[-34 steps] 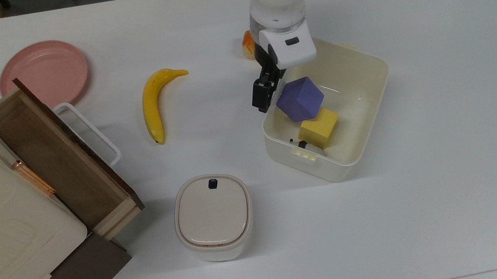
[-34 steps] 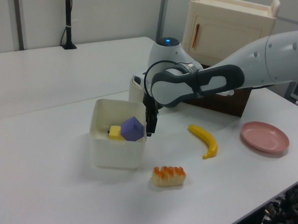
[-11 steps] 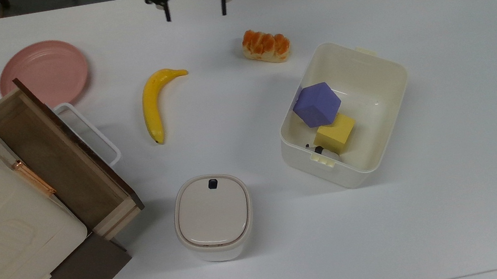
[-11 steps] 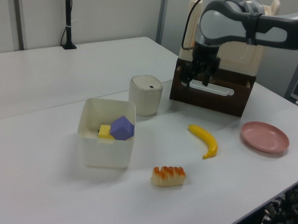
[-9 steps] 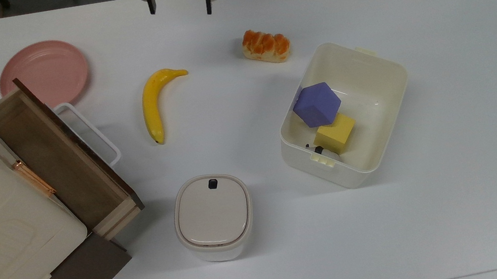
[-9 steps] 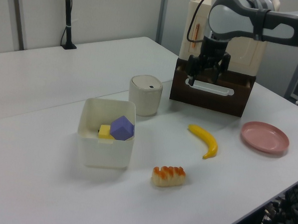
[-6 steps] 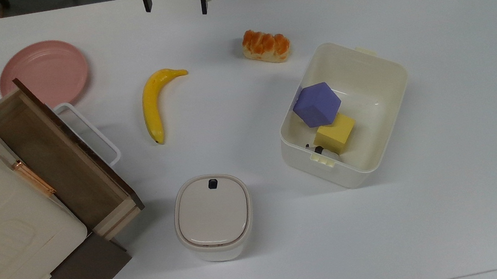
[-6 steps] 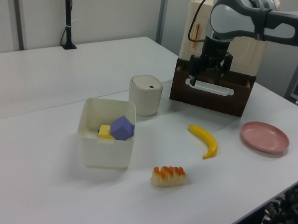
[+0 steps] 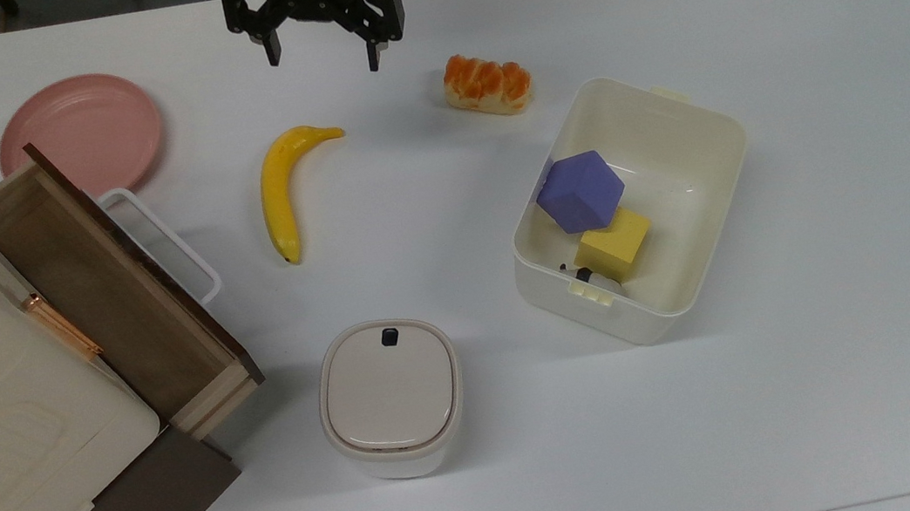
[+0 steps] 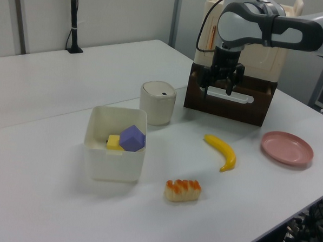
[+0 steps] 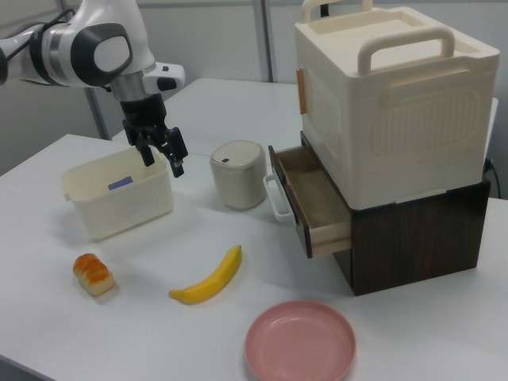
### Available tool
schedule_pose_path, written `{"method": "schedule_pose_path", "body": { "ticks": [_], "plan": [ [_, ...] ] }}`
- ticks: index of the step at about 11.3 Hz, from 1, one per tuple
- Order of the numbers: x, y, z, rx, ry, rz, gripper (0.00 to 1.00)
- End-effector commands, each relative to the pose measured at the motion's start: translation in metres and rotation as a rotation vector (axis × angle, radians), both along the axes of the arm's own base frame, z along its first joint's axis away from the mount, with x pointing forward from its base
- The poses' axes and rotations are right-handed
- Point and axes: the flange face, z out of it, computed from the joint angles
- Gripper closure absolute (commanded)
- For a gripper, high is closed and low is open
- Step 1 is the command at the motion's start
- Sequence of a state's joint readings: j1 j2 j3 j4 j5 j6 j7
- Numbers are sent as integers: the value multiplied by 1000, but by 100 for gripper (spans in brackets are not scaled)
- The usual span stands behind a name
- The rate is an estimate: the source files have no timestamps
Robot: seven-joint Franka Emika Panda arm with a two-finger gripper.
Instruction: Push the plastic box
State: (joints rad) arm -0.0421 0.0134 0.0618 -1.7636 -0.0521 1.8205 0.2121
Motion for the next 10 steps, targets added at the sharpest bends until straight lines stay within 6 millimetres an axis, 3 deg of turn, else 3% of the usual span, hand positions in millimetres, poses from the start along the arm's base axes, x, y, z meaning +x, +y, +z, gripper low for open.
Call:
{"method": "schedule_pose_path", "body": {
  "ticks": [1,10],
  "plan": [
    [0,-3,11,18,-18,-21,0],
    [-3,-4,14,14,-19,55,0]
  ]
}}
